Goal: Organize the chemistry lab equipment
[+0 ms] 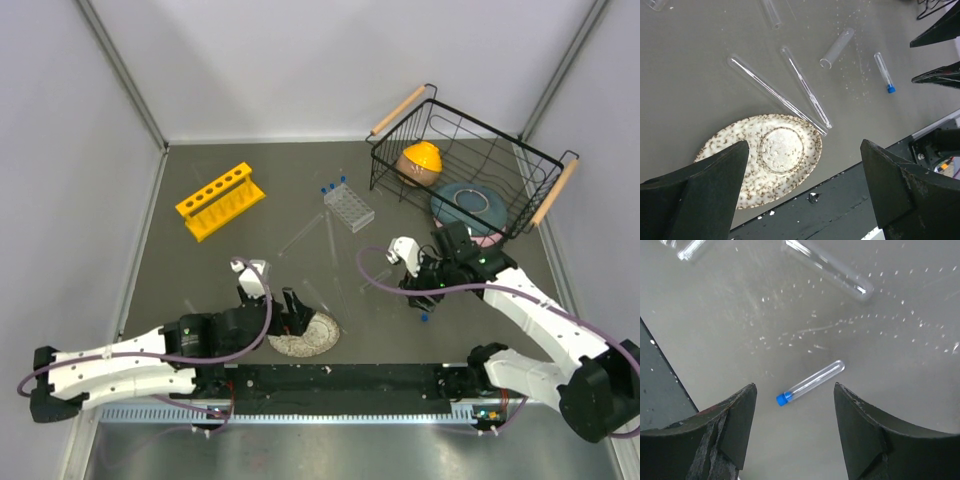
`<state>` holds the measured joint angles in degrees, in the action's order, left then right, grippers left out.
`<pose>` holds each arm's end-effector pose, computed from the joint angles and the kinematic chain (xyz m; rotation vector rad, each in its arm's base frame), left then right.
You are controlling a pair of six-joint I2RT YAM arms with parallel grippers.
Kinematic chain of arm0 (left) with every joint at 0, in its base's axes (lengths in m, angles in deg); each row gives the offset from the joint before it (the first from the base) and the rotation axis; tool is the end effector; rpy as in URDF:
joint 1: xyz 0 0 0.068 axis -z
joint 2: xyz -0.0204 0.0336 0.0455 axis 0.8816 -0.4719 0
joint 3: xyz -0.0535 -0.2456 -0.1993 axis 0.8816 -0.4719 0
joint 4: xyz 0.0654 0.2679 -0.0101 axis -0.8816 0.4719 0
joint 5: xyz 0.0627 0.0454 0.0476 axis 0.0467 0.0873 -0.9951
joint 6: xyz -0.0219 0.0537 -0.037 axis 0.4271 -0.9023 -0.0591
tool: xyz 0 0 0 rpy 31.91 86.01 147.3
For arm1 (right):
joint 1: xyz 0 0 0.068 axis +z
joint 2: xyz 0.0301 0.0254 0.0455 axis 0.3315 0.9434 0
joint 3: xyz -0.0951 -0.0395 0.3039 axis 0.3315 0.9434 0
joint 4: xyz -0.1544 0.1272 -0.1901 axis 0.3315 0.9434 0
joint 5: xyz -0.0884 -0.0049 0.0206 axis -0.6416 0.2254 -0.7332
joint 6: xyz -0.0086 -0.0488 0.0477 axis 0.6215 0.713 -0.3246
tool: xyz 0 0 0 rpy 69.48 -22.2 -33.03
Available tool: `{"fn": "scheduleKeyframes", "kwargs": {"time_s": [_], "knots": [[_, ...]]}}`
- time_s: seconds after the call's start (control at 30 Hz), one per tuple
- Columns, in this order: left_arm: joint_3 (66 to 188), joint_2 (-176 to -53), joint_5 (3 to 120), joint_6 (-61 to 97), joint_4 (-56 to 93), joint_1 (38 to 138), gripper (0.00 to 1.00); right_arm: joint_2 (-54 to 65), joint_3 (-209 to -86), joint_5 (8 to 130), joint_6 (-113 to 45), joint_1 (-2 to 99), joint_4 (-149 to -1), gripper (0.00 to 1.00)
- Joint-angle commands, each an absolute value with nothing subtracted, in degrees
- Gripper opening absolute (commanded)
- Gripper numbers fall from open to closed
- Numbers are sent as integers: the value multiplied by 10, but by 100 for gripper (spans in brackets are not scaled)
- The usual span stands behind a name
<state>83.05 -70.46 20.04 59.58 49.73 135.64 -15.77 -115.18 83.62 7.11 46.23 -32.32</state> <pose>0.0620 -0.1037 0.2602 0.0342 2.1106 -0.7636 0.1635 0.1064 0.2597 -1.4175 2.1279 0.4528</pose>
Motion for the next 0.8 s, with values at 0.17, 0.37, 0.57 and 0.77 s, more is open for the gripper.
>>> {"fn": "scheduleKeyframes", "kwargs": {"time_s": [0.17,0.37,0.57,0.77], "knots": [[868,-791,282,548,456,1308,99,-156,-1120,809,74,465,-307,64],[848,-815,316,550,397,1291,99,-113,-1114,787,60,465,-314,64],[833,-818,327,555,372,1285,99,-53,-1108,755,40,465,-348,63],[820,-806,333,562,357,1278,99,-16,-1110,745,28,464,-365,60]]}}
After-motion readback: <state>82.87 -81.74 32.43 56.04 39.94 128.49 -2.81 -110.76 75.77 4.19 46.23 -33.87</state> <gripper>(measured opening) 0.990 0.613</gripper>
